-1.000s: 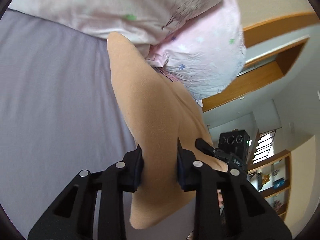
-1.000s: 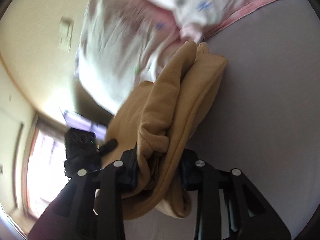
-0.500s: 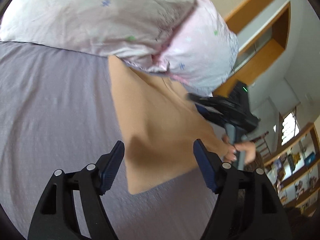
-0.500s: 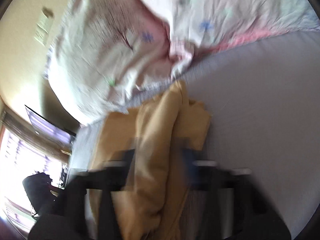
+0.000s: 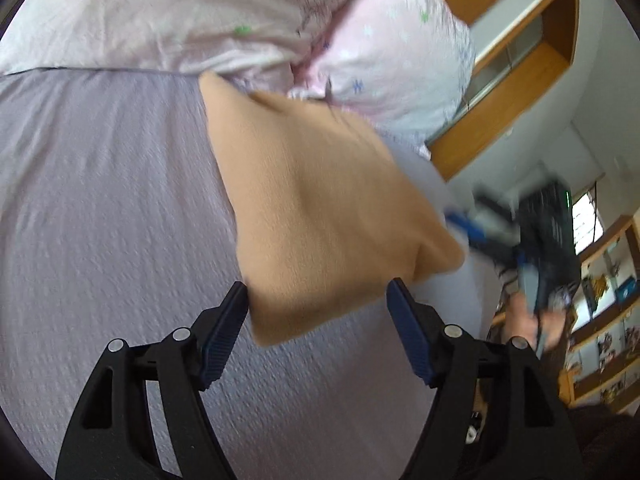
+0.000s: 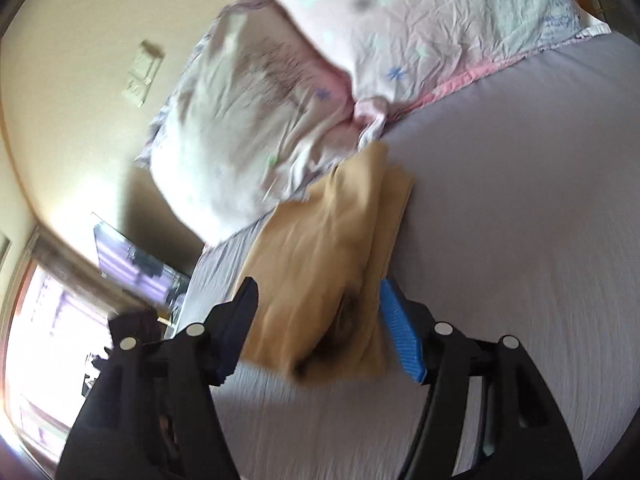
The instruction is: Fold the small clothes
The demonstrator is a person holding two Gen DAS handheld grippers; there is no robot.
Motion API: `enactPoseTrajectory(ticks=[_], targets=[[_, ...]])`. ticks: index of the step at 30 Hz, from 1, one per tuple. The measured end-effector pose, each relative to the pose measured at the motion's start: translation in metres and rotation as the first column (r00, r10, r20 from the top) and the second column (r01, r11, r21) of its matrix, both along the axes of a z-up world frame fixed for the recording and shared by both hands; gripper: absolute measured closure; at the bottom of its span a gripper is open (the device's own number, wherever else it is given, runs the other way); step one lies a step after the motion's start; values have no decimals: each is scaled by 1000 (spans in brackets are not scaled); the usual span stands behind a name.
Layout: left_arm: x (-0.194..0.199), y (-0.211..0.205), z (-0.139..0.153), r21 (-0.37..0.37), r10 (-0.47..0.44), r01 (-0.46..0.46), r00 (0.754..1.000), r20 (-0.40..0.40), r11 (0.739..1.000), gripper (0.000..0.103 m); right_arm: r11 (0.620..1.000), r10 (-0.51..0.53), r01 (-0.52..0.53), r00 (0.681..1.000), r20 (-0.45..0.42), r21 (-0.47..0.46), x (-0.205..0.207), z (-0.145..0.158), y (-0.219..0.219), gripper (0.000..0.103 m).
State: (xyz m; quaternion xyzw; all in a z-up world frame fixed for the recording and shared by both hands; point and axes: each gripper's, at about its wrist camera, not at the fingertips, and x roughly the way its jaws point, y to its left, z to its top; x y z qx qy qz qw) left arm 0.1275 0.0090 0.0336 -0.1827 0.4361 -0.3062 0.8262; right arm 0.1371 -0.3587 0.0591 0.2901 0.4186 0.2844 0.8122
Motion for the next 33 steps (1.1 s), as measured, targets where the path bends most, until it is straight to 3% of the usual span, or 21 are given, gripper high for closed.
enactPoseTrajectory(ticks=[3,4,5,7,9,12,15,16,17,19,24,26,29,31,33], targets=[[4,2,5,-14,39,-38,999,18,999,29,997,34,-33,999,12,-73,-16,-5,16,41],[6,-2,4,-8,36,-36,999,11,999,29,994,40,-38,999,21,-100,-20,-7,20,49],[6,-5,2,2,30,-30,1000,5,1000,29,991,48,-45,999,21,-124,-22,-11,26,71],[8,-13,-4,53,32,-31,999,-11,998,29,991,74,-75,997,-10,-113,-18,-24,34,98],[7,-17,-14,68,17,-14,998,-54,998,29,983,31,-35,999,-24,-180,-22,-35,32,98],[1,-12,-14,80,23,-19,998,-51,997,29,987,-27,19,999,-47,-158,-30,-42,17,98],[-12,-3,-5,61,-3,4,1000,-16,998,29,957,-119,122,993,26,-264,-51,-26,6,89],[-20,-3,-2,82,-14,13,1000,9,997,29,959,-123,131,991,45,-253,-56,-23,4,72],[-26,-4,1,108,-19,16,999,30,994,27,967,-112,123,992,58,-224,-61,-21,1,48],[-38,-9,4,173,-23,12,998,62,985,17,976,-69,83,995,76,-200,-71,-17,4,33],[-55,-23,-1,289,7,-27,997,73,957,10,945,-5,16,999,33,-327,-84,-27,31,29],[-57,-29,-6,375,58,-82,995,76,923,7,907,-4,13,1000,24,-422,-88,-32,45,21],[-58,-39,-13,511,113,-154,987,110,846,4,839,-2,37,998,65,-544,-97,-35,64,11],[-54,-43,-16,563,144,-188,982,122,805,3,800,9,48,996,92,-598,-100,-36,73,10],[-49,-41,-20,560,161,-194,981,108,805,3,781,20,49,994,103,-623,-102,-38,81,9]])
